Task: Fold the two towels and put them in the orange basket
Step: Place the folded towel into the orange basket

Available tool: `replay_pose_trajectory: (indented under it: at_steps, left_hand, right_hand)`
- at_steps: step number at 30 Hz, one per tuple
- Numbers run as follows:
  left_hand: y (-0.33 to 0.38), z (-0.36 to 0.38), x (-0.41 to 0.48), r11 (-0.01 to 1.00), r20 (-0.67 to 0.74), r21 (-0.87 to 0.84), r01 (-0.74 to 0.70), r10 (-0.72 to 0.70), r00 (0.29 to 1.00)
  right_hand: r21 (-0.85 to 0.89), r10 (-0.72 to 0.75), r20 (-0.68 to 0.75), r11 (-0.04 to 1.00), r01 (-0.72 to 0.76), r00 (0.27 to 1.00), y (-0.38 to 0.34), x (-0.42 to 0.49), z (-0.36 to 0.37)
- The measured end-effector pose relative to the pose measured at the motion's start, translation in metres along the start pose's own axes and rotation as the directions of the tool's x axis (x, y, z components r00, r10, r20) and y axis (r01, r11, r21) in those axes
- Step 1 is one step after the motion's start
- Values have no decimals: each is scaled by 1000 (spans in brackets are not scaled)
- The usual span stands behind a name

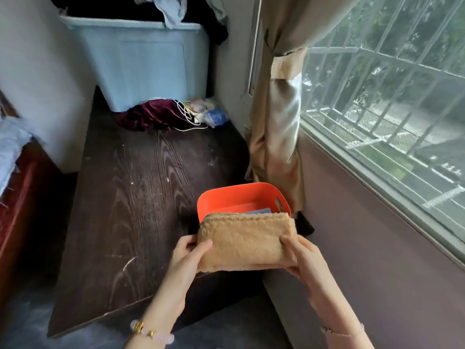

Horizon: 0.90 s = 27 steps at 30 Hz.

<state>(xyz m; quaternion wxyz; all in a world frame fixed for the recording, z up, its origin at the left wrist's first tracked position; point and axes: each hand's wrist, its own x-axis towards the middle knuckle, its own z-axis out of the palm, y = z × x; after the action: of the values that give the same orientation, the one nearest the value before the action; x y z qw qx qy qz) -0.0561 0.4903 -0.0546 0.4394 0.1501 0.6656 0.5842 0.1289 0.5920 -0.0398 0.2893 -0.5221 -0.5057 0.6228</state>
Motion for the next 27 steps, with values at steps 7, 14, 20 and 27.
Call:
replay_pose_trajectory:
  at_steps: [7, 14, 20, 27]
  left_hand:
    - [38, 9, 73, 998, -2, 66, -4, 4, 1000]
    - [66, 34, 128, 996, -29, 88, -32, 35, 999]
    - [61, 46, 135, 988, -22, 151, 39, -36, 999]
    - [41, 55, 136, 966, -50, 235, 104, -95, 994]
  right_hand:
    - [-21, 21, 52, 1000, -20, 998, -18, 90, 16]
    - [-98, -6, 60, 995, 11, 998, -38, 171, 19]
    - [-197, 39, 92, 980, -21, 995, -32, 200, 8]
    - [-289, 135, 130, 953, -93, 982, -8, 209, -5]
